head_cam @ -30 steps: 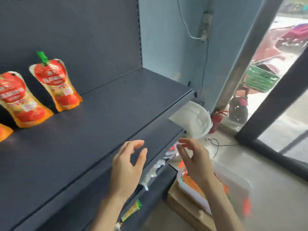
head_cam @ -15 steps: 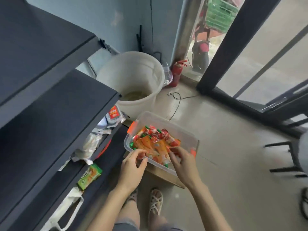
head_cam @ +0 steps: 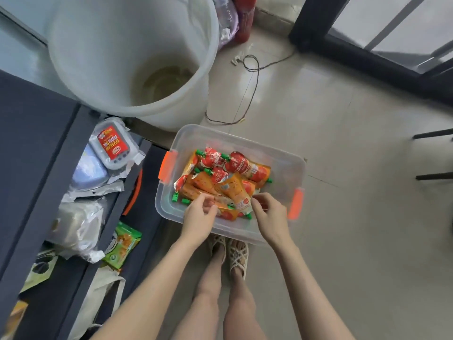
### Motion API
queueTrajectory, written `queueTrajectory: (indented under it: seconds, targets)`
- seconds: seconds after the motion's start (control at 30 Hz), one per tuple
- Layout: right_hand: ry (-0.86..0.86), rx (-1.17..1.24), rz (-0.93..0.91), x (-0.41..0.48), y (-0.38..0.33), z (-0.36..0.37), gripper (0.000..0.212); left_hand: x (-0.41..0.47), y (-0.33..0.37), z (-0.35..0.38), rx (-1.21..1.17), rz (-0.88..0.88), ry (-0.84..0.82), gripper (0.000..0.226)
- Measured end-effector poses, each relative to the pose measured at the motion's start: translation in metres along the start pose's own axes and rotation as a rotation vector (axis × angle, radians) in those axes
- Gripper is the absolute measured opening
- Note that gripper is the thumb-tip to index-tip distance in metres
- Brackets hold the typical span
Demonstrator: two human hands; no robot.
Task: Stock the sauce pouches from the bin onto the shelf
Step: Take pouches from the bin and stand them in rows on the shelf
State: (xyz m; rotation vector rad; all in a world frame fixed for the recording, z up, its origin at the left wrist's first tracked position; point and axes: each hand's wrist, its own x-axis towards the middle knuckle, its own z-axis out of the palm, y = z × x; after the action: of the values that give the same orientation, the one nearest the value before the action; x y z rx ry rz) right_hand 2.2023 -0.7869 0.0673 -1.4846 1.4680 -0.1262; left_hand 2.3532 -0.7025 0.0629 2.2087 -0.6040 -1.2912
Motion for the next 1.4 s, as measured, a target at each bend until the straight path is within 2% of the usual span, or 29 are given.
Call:
queueTrajectory:
  seconds: [0.13,0.27,0.37,0.47,0.57,0.63,0.7,0.8,0.87,0.9,0.97,1.03,1.13,1.2,1.27,1.37,1.4]
  targets:
    - [-0.013,0.002,0.108,0.045,0.037,0.033,0.011,0.064,-0.025,0.020,0.047,-0.022,-0.034,0.020]
    - [-0.021,0.027,0.220,0.085,0.077,0.064,0.009,0.123,-0.044,0.049,0.153,0.017,-0.066,0.044]
    - [-0.052,0.026,0.278,0.106,0.104,0.081,0.027,0.156,-0.053,0.069,0.303,0.116,-0.119,0.058]
    - [-0.096,0.017,0.324,0.118,0.121,0.092,0.037,0.173,-0.063,0.084,0.543,0.250,-0.082,0.059]
    - [-0.085,-0.029,0.346,0.126,0.130,0.095,0.030,0.178,-0.069,0.088,0.669,0.285,-0.065,0.054]
    - [-0.070,-0.005,0.353,0.127,0.131,0.093,0.031,0.179,-0.067,0.084,0.609,0.244,-0.117,0.050]
    - [-0.017,0.010,0.346,0.123,0.127,0.092,0.040,0.175,-0.062,0.076,0.437,0.193,-0.127,0.043]
    - [0.152,0.050,0.382,0.112,0.116,0.092,0.076,0.163,-0.055,0.065,0.163,0.047,-0.053,0.031]
    - [0.217,0.280,0.522,0.106,0.107,0.092,0.091,0.153,-0.053,0.062,-0.089,-0.091,-0.044,0.024]
    - [0.221,0.499,0.595,0.104,0.103,0.092,0.088,0.147,-0.052,0.063,-0.214,-0.137,-0.062,0.021]
    - [0.139,1.009,0.678,0.105,0.094,0.095,0.058,0.135,-0.051,0.069,-0.357,-0.193,-0.132,0.022]
    - [0.083,1.225,0.687,0.108,0.094,0.101,0.030,0.128,-0.052,0.074,-0.350,-0.238,-0.203,0.023]
    - [0.174,1.132,0.698,0.117,0.100,0.100,0.026,0.133,-0.055,0.072,-0.063,-0.217,-0.219,0.030]
    - [0.239,1.018,0.680,0.123,0.112,0.093,0.030,0.143,-0.054,0.070,0.101,-0.145,-0.099,0.042]
    - [0.278,0.902,0.652,0.123,0.124,0.086,0.031,0.156,-0.047,0.077,0.008,-0.123,0.026,0.046]
    - [0.308,0.841,0.622,0.119,0.139,0.086,0.020,0.175,-0.031,0.108,-0.324,-0.245,0.157,0.051]
    - [0.307,0.841,0.627,0.118,0.142,0.087,0.016,0.180,-0.027,0.118,-0.364,-0.292,0.224,0.050]
